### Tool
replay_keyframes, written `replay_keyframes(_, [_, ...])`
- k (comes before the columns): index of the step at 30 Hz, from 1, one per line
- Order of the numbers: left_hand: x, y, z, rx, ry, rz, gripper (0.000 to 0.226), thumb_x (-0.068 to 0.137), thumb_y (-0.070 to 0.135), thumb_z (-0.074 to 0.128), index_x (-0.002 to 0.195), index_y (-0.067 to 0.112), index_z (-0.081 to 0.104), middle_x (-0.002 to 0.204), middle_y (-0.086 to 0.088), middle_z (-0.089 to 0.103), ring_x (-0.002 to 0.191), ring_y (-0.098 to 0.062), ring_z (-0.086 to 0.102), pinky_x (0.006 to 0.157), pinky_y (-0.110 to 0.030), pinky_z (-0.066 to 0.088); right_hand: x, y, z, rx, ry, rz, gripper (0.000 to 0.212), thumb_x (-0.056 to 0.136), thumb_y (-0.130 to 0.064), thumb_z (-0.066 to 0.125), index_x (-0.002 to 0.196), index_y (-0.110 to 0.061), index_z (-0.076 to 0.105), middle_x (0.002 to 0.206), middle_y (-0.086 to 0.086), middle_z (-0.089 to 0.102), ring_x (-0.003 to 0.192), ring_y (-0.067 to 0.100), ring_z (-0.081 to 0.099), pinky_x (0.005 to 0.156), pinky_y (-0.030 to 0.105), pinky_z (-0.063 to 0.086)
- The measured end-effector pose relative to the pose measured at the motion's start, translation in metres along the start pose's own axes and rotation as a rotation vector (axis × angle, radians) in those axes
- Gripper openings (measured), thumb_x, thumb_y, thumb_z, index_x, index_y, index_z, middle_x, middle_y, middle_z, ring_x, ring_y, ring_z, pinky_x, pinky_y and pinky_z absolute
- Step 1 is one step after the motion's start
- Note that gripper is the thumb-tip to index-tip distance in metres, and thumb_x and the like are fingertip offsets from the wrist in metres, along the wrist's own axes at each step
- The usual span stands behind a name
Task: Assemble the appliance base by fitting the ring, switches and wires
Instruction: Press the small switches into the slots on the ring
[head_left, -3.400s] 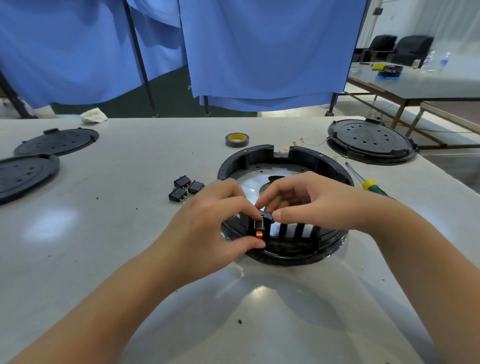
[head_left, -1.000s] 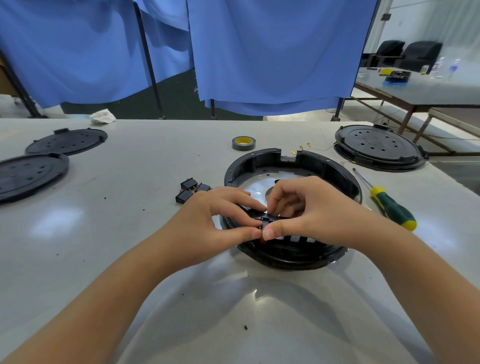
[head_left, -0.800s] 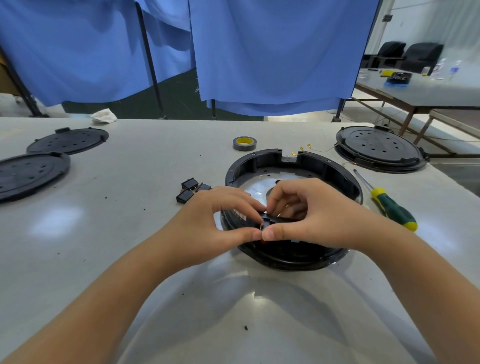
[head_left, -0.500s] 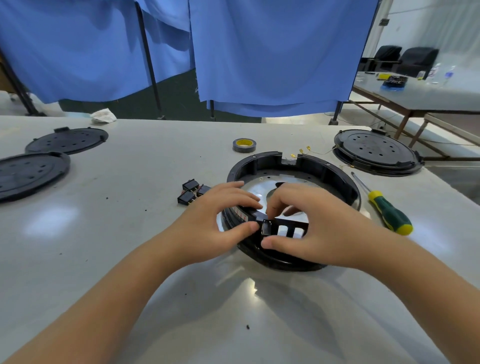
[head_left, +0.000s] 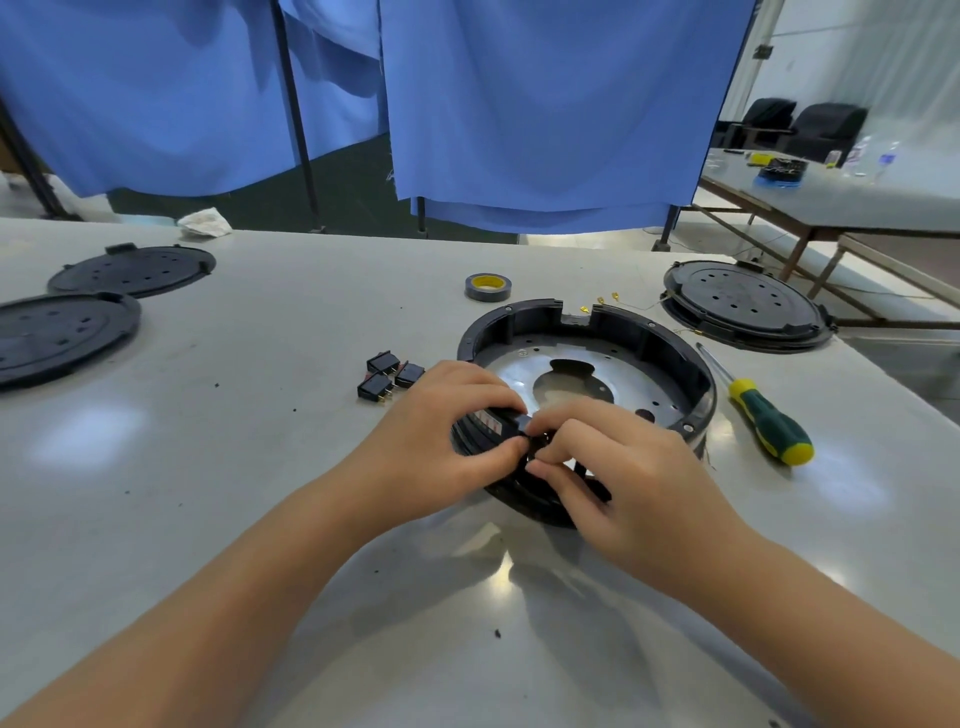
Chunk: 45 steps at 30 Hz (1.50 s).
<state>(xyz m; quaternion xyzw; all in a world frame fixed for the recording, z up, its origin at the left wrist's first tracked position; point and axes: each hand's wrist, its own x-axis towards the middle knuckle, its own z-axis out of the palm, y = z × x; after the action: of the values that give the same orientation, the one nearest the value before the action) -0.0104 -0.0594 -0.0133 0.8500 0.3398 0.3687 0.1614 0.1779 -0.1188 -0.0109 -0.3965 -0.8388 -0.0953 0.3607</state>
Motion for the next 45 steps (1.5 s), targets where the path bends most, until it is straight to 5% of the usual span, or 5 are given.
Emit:
replay_keyframes(6, [0.001,0.001,0.004,0.079,0.022,0.046,0.027,0.079,0.040,0.068,0.098,0.022,0.074,0.098,0.015,0.067,0.096,-0.012,0.057,0.091,-0.038,0.041,-0.011,0.002,-0.002,-0.166,0.052,0.053,0.033,0.080,-0.036,0.069,0.075,-0.004,0.061,0.095,0.008,0.063,0.085,0.027,0.059,0.071,0.037,0.049])
replay_keyframes(10, [0.002,0.003,0.009,0.117,0.096,0.055,0.029,0.076,0.046,0.068,0.091,0.023,0.075,0.088,0.014,0.068,0.085,-0.008,0.051,0.092,-0.020,0.028,-0.015,-0.003,-0.005,-0.390,0.102,0.221,0.035,0.075,-0.045,0.069,0.069,-0.011,0.063,0.076,0.003,0.058,0.073,0.025,0.050,0.067,0.033,0.037])
replay_keyframes(17, [0.001,0.011,0.022,0.107,0.137,0.070,0.030,0.077,0.046,0.069,0.089,0.019,0.072,0.082,0.012,0.065,0.083,-0.002,0.049,0.089,-0.026,0.031,-0.024,-0.011,0.001,-0.340,0.055,0.387,0.033,0.080,-0.036,0.059,0.057,-0.015,0.048,0.053,-0.004,0.046,0.053,0.020,0.044,0.057,0.029,0.031])
replay_keyframes(31, [0.001,0.015,0.030,0.125,0.139,0.091,0.031,0.080,0.050,0.059,0.089,0.022,0.068,0.082,0.015,0.063,0.082,-0.005,0.052,0.091,-0.027,0.030,-0.018,-0.010,0.000,-0.121,0.089,0.418,0.036,0.072,-0.026,0.061,0.053,-0.017,0.031,0.051,-0.008,0.031,0.053,0.015,0.034,0.045,0.030,0.029])
replay_keyframes(45, [0.001,0.013,0.026,0.094,0.089,0.082,0.021,0.083,0.041,0.065,0.097,0.026,0.071,0.080,0.016,0.060,0.083,-0.004,0.054,0.095,-0.034,0.031,-0.017,-0.009,-0.013,-0.222,-0.107,0.398,0.028,0.081,-0.033,0.055,0.062,-0.021,0.038,0.060,-0.008,0.040,0.052,0.013,0.037,0.042,0.021,0.023])
